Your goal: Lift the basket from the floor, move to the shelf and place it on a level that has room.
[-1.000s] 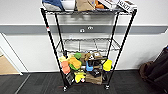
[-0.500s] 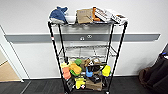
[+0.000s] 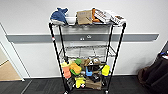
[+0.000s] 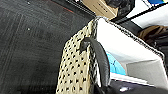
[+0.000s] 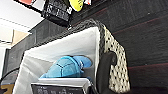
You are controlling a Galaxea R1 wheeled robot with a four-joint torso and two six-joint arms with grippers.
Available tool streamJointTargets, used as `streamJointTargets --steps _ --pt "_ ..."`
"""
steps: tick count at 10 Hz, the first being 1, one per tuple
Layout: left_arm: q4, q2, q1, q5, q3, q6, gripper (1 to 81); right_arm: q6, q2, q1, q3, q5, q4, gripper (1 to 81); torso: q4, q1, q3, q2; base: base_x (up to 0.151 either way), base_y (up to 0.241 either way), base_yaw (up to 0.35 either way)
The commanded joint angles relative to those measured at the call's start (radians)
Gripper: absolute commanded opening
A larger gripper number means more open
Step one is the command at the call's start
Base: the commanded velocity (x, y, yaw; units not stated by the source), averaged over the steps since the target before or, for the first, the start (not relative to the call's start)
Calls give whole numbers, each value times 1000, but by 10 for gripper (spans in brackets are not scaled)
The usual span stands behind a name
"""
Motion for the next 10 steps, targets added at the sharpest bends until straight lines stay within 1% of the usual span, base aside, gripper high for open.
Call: streamJointTargets --steps 1,9,10 --pt "21 -65 -94 -35 55 -4 10 -5 -40 112 37 4 8 10 0 -63 0 98 0 0 0" --pt "17 -53 -85 -33 42 -7 10 -7 -35 108 40 -4 5 10 0 -246 0 379 0 0 0" --pt "17 -50 -81 -33 41 -7 10 -7 -35 107 40 -4 5 10 0 -203 0 312 0 0 0"
